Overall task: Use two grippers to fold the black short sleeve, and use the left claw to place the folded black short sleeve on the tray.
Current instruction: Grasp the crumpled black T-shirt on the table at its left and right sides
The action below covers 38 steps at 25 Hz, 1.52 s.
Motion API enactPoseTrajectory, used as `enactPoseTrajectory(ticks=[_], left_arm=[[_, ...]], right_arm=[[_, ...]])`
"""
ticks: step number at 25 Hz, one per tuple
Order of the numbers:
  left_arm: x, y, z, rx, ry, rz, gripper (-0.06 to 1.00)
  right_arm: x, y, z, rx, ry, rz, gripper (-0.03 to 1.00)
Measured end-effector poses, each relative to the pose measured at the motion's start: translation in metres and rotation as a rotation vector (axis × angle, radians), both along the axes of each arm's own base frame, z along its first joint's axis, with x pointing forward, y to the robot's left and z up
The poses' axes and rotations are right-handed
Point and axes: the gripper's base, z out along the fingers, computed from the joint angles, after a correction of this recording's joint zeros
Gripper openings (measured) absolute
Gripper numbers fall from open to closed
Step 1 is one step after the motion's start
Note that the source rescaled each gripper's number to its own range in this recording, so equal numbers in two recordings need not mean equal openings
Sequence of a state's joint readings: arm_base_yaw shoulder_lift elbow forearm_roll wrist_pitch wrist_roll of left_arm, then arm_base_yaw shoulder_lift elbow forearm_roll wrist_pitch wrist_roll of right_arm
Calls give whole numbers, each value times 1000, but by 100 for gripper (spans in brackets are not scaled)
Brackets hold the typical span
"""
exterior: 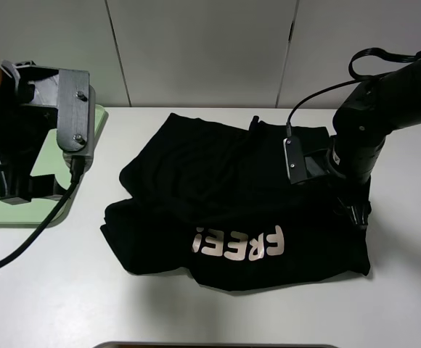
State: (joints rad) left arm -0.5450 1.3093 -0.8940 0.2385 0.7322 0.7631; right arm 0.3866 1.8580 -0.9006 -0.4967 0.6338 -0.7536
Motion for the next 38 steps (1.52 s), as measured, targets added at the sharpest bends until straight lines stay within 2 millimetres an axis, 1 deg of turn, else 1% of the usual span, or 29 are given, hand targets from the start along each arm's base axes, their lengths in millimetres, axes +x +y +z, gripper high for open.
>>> enactPoseTrajectory(ticks=[1,4,5,6,7,12,17,24,30,38], left_arm=[[0,0,0,-2,-3,-1,98],[0,0,0,-4,-6,-1,98],[1,0,0,-4,-6,-1,98],[1,-1,0,-6,-8,-2,98],[1,-1,0,-8,-11,-3,98],[2,-4,-1,-34,-7,2,98],[9,-14,-15,-91,46,27,96],[29,-29,-47,-97,60,3,94],[45,-39,-76,-104,57,-7,94],[55,-46,-108,-93,91,-4,93]], right_arm=[[0,0,0,-1,1,0,46],[0,0,0,-3,3,-1,15],[0,0,0,-5,5,-2,8],[-1,-1,0,-7,6,-2,3],[-1,-1,0,-10,7,-1,0],[-1,-3,0,-33,10,5,0],[0,-3,1,-36,0,-14,0],[0,-3,1,-19,-17,-82,0],[0,-3,1,-15,-21,-96,0],[0,-3,1,-14,-22,-98,0]])
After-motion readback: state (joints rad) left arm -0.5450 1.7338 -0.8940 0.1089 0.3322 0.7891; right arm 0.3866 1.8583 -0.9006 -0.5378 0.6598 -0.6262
